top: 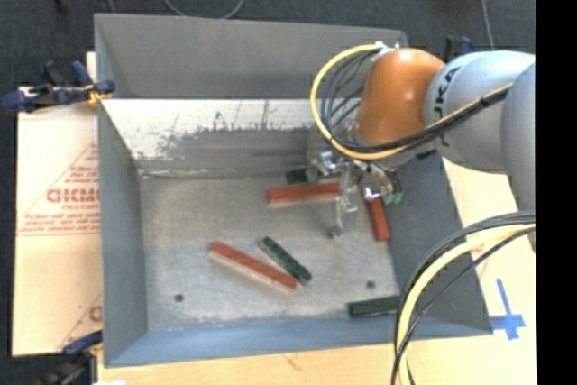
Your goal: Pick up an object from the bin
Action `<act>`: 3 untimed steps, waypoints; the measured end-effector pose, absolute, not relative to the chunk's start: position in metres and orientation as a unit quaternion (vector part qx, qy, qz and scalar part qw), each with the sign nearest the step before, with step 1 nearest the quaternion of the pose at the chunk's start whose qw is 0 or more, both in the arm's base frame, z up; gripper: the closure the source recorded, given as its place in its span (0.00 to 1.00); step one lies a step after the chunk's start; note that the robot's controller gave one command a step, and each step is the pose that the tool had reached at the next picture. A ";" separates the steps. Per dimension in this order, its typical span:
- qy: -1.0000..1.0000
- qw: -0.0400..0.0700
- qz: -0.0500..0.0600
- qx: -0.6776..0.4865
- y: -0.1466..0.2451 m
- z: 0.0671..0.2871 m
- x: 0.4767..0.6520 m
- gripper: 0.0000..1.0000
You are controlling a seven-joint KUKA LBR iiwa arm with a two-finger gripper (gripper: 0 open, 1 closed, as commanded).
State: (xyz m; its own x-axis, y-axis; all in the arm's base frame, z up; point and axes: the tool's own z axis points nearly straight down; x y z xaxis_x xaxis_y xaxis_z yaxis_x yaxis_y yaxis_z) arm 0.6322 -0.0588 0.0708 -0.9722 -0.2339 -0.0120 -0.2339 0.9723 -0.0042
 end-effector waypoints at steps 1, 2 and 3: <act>0.993 0.005 -0.001 -0.118 -0.058 0.073 0.632 1.00; 0.993 0.006 -0.002 -0.114 -0.060 0.212 0.629 1.00; 0.993 0.003 -0.001 -0.114 -0.060 0.206 0.628 0.00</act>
Offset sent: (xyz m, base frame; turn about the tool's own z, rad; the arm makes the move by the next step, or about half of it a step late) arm 0.0000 0.0000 0.0000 0.0000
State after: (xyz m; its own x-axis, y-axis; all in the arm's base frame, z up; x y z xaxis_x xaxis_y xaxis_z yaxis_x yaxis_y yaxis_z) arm 0.6281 -0.0601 0.2065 -0.9741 -0.2261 -0.0050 -0.2261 0.9741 -0.0023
